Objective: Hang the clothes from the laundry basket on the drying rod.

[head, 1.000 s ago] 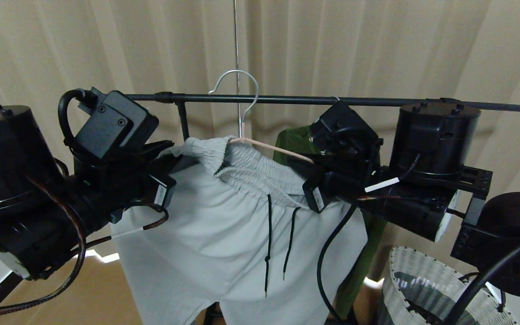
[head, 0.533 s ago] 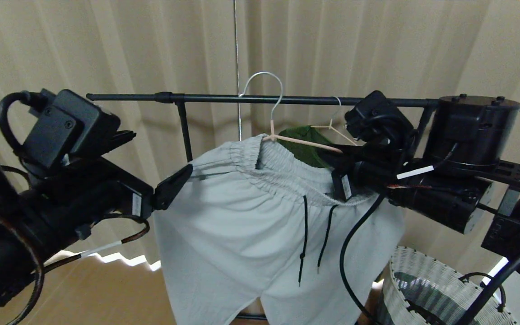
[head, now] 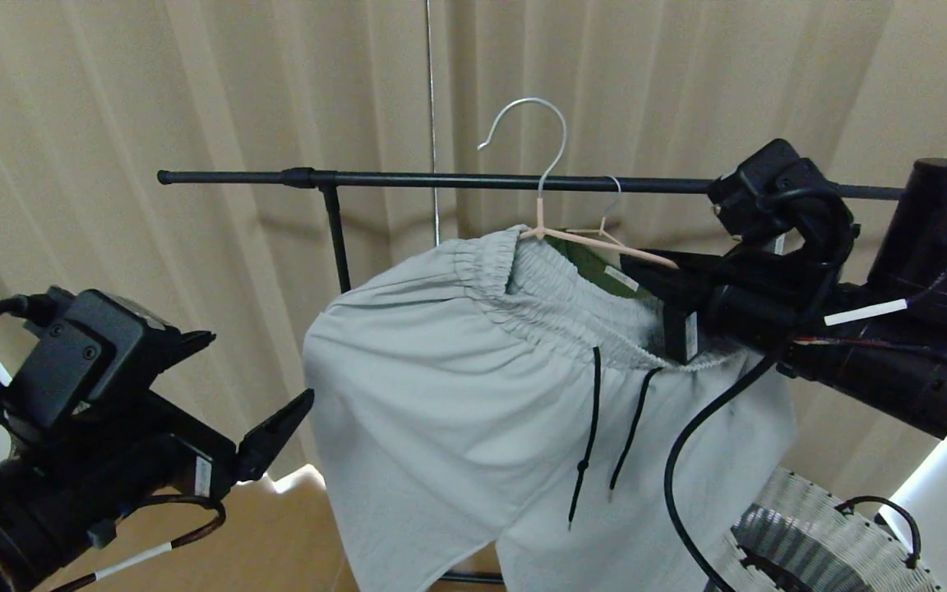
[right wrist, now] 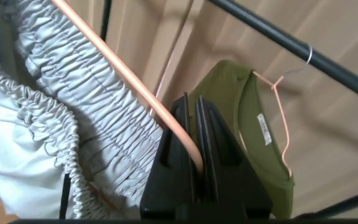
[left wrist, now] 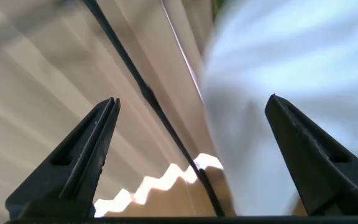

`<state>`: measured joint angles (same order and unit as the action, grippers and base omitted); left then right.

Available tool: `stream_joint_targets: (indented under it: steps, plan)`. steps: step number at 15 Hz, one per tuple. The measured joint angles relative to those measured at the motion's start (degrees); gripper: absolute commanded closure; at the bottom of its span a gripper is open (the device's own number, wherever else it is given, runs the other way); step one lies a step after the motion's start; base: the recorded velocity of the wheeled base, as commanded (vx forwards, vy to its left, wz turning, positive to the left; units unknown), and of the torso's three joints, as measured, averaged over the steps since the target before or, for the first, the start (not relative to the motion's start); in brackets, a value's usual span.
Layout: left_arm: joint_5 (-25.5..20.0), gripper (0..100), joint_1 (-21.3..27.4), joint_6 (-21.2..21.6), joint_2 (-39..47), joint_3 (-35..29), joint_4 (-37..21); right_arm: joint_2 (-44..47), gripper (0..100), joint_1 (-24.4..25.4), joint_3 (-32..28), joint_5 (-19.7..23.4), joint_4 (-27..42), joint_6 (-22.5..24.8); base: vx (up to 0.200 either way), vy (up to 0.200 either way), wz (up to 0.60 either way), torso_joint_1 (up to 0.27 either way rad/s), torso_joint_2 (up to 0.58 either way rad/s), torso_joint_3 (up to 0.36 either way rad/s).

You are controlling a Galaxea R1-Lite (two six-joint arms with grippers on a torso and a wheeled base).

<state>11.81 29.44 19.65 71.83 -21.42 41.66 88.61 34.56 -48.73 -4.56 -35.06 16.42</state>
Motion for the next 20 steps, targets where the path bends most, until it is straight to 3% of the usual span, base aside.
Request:
stream_joint_targets:
  steps: [2, 5, 6, 11, 15, 18, 19, 20]
  plan:
    - [-0.98, 0, -0.87, -2.72, 1.62, 0.67, 0.05, -1.33, 100, 0.0, 0.3, 4.1, 0.0, -0.02, 0.0, 0.0, 0.0, 0.0, 0.0, 0.0]
    - [-6.49, 0, -2.63, -2.77, 2.73, 1.0, 0.06, -2.62, 100, 0.11, 0.74, 5.22, 0.0, -0.09, 0.0, 0.0, 0.0, 0.0, 0.0, 0.0]
    - [-6.91, 100, -3.25, -2.68, 2.84, 1.11, 0.06, -2.84, 100, 0.11, 0.79, 5.24, 0.0, -0.09, 0.0, 0.0, 0.0, 0.0, 0.0, 0.0]
    - [-6.92, 100, -4.89, -2.08, 2.79, 1.57, 0.11, -3.12, 100, -1.24, 0.35, 5.07, -0.02, -0.61, 0.0, 0.0, 0.0, 0.0, 0.0, 0.0]
    - [-7.0, 100, -12.11, 4.44, 1.99, 3.62, 0.16, -3.22, 100, -3.39, -0.89, 4.72, 0.02, -1.89, 0.0, 0.0, 0.0, 0.0, 0.0, 0.0]
    - [-7.11, 100, -14.48, 5.5, 1.11, 4.34, 0.16, -3.17, 100, -4.0, -1.35, 4.74, 0.09, -1.93, 0.0, 0.0, 0.0, 0.0, 0.0, 0.0]
    - [-7.13, 0, -14.62, 5.47, 0.72, 4.45, 0.11, -3.17, 100, -4.02, -1.44, 4.74, 0.06, -1.91, 0.0, 0.0, 0.0, 0.0, 0.0, 0.0]
    - [-7.03, 0, -14.68, 5.39, 0.13, 4.69, -0.02, -3.17, 100, -4.06, -1.44, 4.61, 0.04, -1.93, 0.0, 0.0, 0.0, 0.0, 0.0, 0.0]
